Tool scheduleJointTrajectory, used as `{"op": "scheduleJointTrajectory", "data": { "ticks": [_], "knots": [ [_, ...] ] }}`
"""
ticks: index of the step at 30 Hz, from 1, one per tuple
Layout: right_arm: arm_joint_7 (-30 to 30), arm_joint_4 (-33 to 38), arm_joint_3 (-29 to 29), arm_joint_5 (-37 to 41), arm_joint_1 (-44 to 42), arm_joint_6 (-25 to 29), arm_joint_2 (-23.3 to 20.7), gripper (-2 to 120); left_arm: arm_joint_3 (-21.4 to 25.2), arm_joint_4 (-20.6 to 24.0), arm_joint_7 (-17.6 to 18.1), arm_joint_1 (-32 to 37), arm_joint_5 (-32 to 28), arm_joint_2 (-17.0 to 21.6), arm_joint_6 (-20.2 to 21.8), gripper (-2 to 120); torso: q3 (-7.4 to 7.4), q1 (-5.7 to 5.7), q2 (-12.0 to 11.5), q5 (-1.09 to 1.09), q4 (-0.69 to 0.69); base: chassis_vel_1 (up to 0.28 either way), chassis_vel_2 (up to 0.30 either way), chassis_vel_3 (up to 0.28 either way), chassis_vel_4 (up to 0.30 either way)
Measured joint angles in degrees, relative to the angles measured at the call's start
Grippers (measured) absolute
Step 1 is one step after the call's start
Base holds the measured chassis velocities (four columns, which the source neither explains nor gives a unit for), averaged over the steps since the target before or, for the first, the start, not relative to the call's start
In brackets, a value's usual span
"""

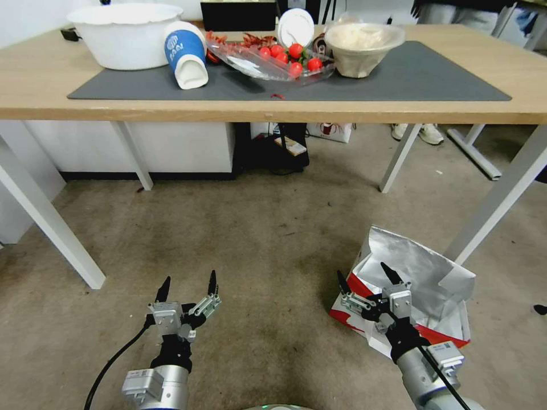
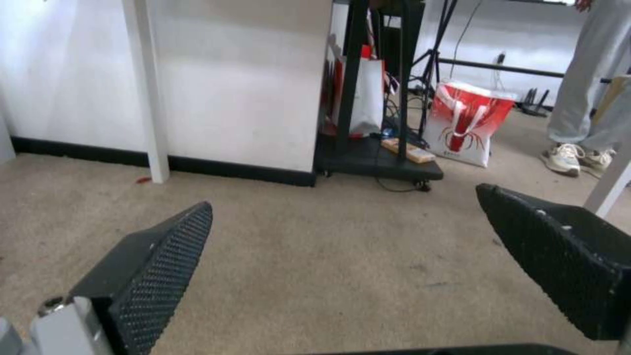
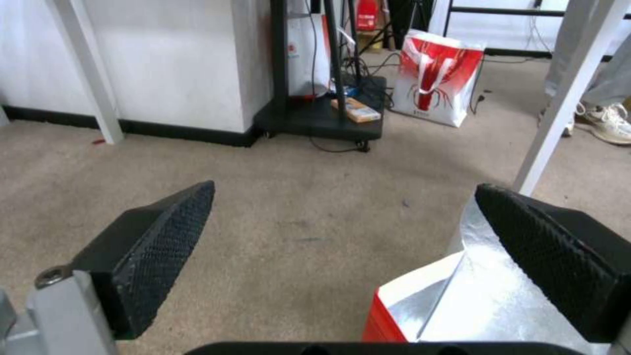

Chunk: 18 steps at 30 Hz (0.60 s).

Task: Pick up the food delivery bag from the floor and place it on the table.

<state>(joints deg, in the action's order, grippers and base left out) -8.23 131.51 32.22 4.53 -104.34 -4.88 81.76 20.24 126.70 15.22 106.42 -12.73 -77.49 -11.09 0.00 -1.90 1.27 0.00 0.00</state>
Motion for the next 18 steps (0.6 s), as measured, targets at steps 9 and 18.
{"op": "scheduleJointTrajectory", "data": {
  "ticks": [9,18],
  "knots": [
    [0.03,0.13,-0.02,0.01,-0.12,0.0,0.07,100,0.0,-0.27,-0.15,-0.02,0.02,-0.07,-0.13,100,0.0,0.02,0.09,0.0,0.0,0.0,0.0,0.0,0.0],
    [0.95,0.84,2.14,3.12,2.11,-1.14,-4.39,100,0.55,-1.16,-2.68,-0.34,1.97,-0.01,-1.4,100,0.0,-0.01,0.33,0.02,-0.02,0.0,0.0,0.0,0.0]
  ]
}}
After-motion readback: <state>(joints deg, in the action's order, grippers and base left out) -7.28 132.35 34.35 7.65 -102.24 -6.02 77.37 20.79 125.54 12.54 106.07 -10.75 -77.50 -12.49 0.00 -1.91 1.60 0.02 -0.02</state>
